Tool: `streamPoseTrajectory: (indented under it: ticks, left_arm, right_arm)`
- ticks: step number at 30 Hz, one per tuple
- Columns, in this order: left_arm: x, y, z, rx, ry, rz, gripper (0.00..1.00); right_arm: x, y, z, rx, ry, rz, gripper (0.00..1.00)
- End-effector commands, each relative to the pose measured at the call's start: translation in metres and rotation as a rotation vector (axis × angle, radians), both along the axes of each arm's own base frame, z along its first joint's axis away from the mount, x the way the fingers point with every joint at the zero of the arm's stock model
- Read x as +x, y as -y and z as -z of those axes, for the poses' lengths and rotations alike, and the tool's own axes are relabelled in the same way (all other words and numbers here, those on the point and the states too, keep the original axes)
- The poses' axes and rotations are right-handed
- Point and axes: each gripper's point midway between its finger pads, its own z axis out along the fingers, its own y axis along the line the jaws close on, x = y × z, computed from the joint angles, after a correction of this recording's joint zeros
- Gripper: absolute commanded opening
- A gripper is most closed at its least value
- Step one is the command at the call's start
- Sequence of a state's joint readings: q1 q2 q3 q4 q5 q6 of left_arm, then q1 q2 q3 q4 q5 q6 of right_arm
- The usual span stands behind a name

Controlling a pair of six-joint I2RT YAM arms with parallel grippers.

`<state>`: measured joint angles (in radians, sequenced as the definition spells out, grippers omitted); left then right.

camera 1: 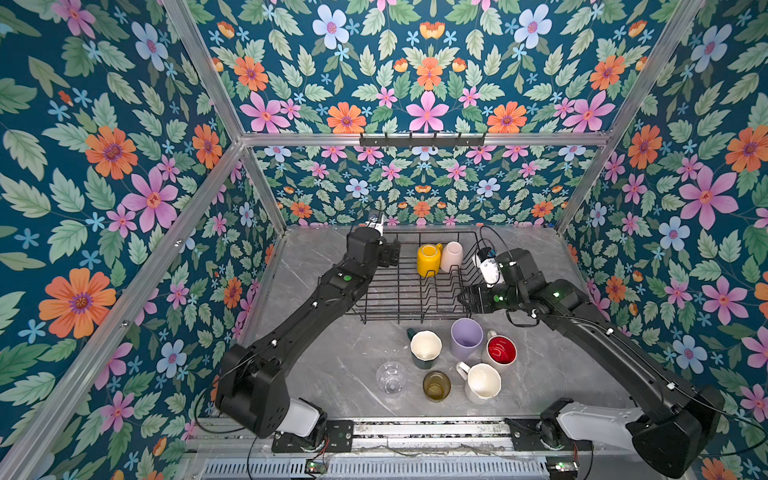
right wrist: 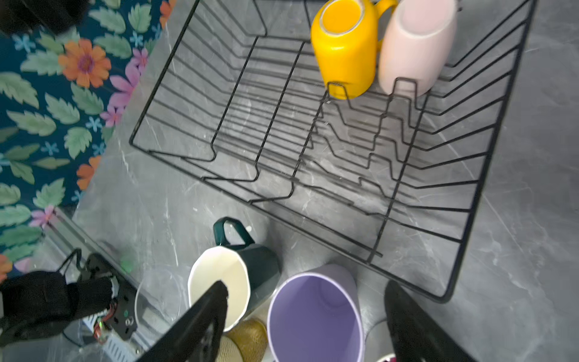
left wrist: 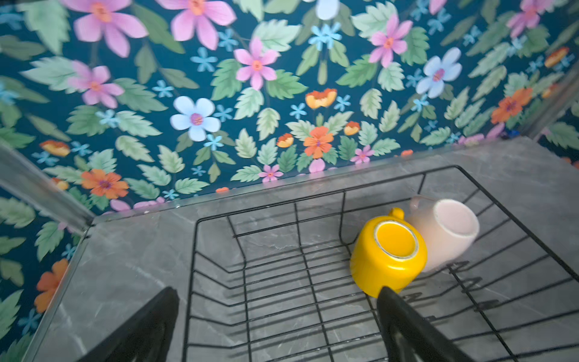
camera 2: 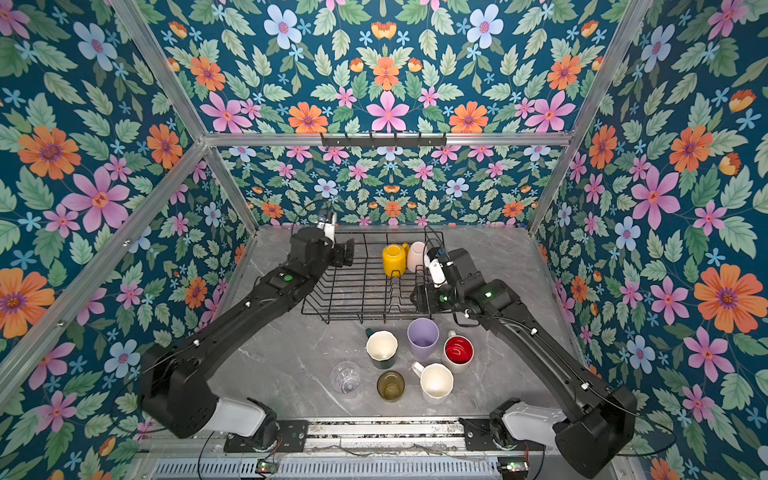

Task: Load the cups into the dish rack
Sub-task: 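Open and raise the left gripper while the right gripper moves to the green mug, then grasp the dark green mug's rim with the right gripper and lift it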

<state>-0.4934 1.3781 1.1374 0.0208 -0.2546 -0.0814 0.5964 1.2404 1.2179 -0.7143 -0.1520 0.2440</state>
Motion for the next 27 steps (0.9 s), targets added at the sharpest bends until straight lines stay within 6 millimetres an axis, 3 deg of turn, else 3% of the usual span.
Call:
streamPoseTrajectory:
  ticks: [1,3,6,13,27]
  left_arm:
    - [-0.01,-0.03,-0.022,-0.172,0.088,-0.061,0.99]
    - [-0.02,-0.047,-0.024,-0.22,0.113,-0.084,0.99]
    - [-0.033,-0.061,-0.025,-0.259,0.132,-0.095,0.99]
    - [-0.053,-0.074,-0.027,-0.287,0.156,-0.112,0.99]
    - [-0.075,-0.09,-0.035,-0.304,0.194,-0.14,0.99]
  right_arm:
    - [-0.017,-0.009,0.01,-0.092,-0.017,-0.084,0.7]
    - [-0.026,-0.02,0.014,-0.102,-0.031,-0.125,0.63]
    - [-0.038,-0.036,0.023,-0.126,-0.059,-0.185,0.62]
    - [-0.057,-0.059,0.057,-0.195,-0.145,-0.245,0.56]
    - [-0.052,-0.071,0.096,-0.271,-0.195,-0.218,0.49]
